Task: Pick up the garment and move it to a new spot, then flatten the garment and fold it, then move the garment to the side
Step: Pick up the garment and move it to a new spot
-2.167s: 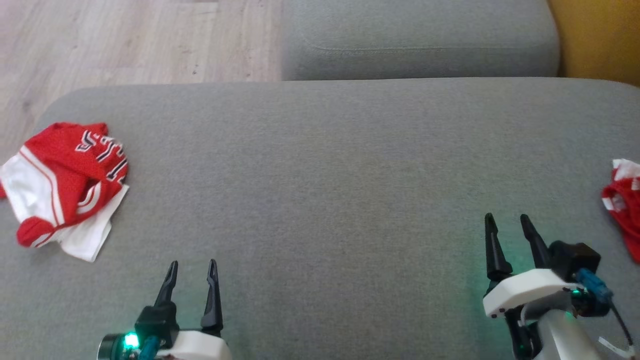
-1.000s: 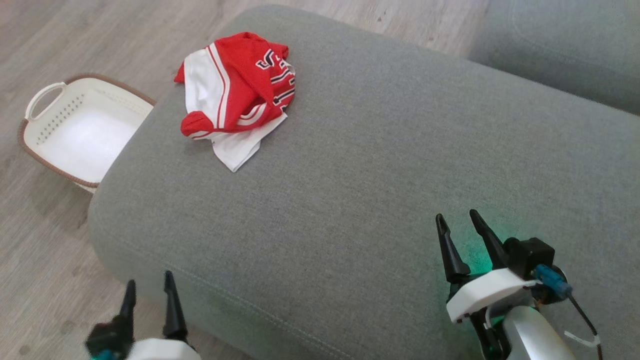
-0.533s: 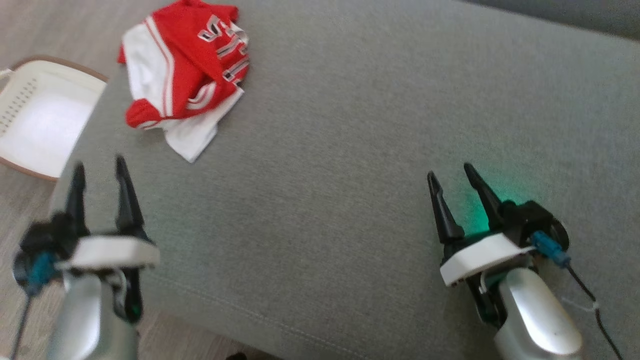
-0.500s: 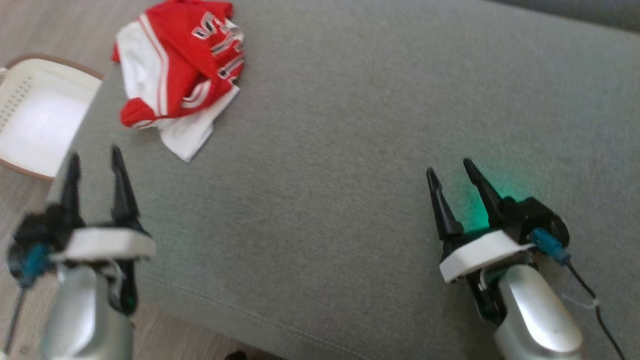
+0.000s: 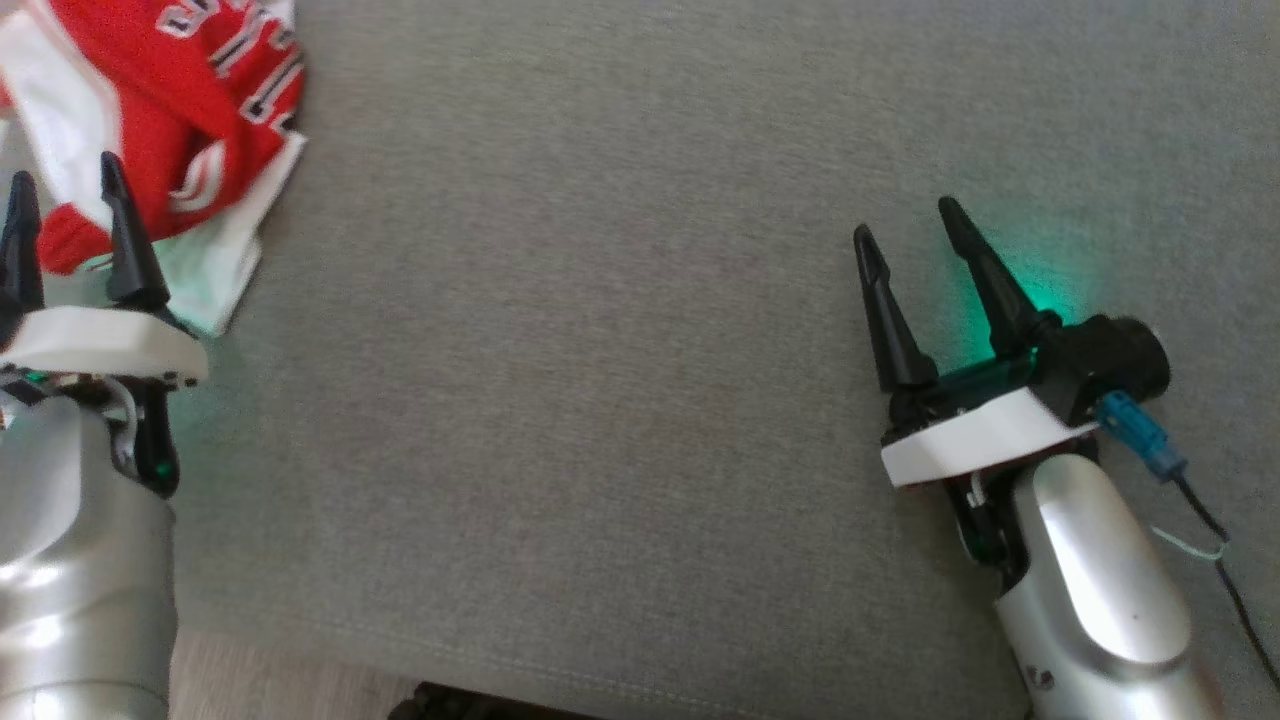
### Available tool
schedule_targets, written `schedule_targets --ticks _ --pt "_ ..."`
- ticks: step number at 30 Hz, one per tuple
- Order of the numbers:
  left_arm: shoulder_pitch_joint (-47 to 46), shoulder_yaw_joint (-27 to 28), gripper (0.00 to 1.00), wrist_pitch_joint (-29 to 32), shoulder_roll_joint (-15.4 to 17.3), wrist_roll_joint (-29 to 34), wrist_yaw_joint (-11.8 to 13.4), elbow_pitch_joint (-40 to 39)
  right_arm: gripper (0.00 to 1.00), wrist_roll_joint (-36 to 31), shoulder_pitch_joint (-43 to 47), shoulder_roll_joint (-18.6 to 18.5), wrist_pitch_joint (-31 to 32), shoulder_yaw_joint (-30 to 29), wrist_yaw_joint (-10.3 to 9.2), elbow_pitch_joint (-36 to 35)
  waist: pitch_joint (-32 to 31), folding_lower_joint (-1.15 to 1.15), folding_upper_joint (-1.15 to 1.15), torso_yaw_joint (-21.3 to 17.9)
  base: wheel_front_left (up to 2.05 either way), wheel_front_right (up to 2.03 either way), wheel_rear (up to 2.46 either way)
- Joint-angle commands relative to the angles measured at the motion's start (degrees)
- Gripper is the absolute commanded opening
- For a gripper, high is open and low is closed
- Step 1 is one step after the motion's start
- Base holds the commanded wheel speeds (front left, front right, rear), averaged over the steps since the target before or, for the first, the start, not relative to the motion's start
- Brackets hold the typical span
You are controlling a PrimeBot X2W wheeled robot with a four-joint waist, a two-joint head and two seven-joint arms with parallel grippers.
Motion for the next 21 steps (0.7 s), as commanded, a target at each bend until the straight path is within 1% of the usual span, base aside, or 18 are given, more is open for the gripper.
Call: schedule_targets --ticks 1,7,11,12,13,15,18,21 --pt "-1.7 1.7 1.00 -0.3 3.8 -0.1 0.1 -0.1 1.00 -0.2 -0.4 -0.2 0.6 0.9 -0.04 -1.2 2.3 -0.01 0.00 -2.2 0.00 0.00 0.00" --pt "-5.9 1.1 1.00 -0.1 5.0 -0.5 0.2 10.5 1.00 0.3 -0.8 -1.0 1.9 1.6 -0.04 -4.0 4.4 -0.01 0.00 -4.7 0.00 0.00 0.00" --pt "-7.9 1.6 1.00 1.6 5.6 -1.1 1.8 17.3 1.00 0.6 -0.7 -1.1 2.1 1.2 -0.04 -4.7 4.7 -0.01 0.00 -5.7 0.00 0.00 0.00" --pt "-8.4 1.5 0.55 1.6 5.8 -1.1 2.0 18.3 1.00 0.7 -0.7 -1.1 2.1 1.0 -0.04 -4.8 4.7 -0.01 0.00 -5.8 0.00 0.00 0.00" --pt "-8.8 1.2 0.00 1.4 6.0 -0.8 2.1 18.9 1.00 0.7 -0.7 -1.0 2.0 0.9 -0.04 -4.9 4.6 -0.01 0.00 -5.9 0.00 0.00 0.00" --pt "-9.7 0.6 0.00 0.6 6.6 -0.1 2.5 18.9 1.00 0.8 -0.6 -1.0 1.9 0.7 -0.04 -4.5 4.1 -0.01 0.00 -6.0 0.00 0.00 0.00" --pt "-10.9 -0.8 0.00 -0.1 7.8 1.7 2.7 16.4 1.00 1.2 -0.5 -0.8 1.2 0.6 -0.04 -3.3 2.5 -0.01 0.00 -6.3 0.00 0.00 0.00" --pt "-11.7 -2.0 0.00 -0.3 9.2 3.7 2.4 8.6 1.00 2.2 -0.1 -0.3 0.1 0.5 -0.04 -1.5 -0.1 -0.01 0.00 -7.1 0.00 0.00 0.00"
